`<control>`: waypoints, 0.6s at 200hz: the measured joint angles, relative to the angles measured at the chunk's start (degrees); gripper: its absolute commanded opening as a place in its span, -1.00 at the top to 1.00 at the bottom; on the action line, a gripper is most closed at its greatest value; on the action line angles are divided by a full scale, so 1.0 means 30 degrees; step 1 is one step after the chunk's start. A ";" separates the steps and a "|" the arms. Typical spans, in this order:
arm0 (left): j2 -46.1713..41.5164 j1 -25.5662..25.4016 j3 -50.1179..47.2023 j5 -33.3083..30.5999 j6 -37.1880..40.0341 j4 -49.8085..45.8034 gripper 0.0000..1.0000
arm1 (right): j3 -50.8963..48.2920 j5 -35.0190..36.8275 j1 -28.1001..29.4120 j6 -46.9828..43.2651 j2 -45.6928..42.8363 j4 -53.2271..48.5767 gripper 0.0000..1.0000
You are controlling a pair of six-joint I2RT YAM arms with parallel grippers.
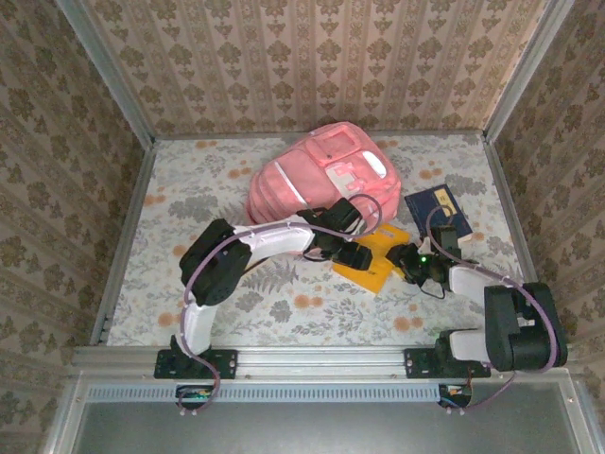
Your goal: Pack the student bag
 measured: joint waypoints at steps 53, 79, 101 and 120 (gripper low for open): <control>0.0131 -0.0117 0.0066 0.0940 0.0066 0.0240 -0.44 | 0.0036 0.0095 0.0000 -0.0036 -0.1719 -0.0663 0.14; 0.0131 -0.0211 0.0029 0.1574 0.0051 0.0488 -0.40 | 0.0036 -0.0109 0.0000 0.0073 -0.1566 -0.0503 0.23; 0.0131 -0.0233 -0.0058 0.2142 0.0036 0.0860 -0.36 | 0.0029 -0.0539 0.0015 0.0619 -0.0954 0.0357 0.31; 0.0131 -0.0226 -0.0197 0.2594 -0.0051 0.1355 -0.33 | -0.0080 -0.0816 0.0087 0.1013 -0.0408 0.1035 0.39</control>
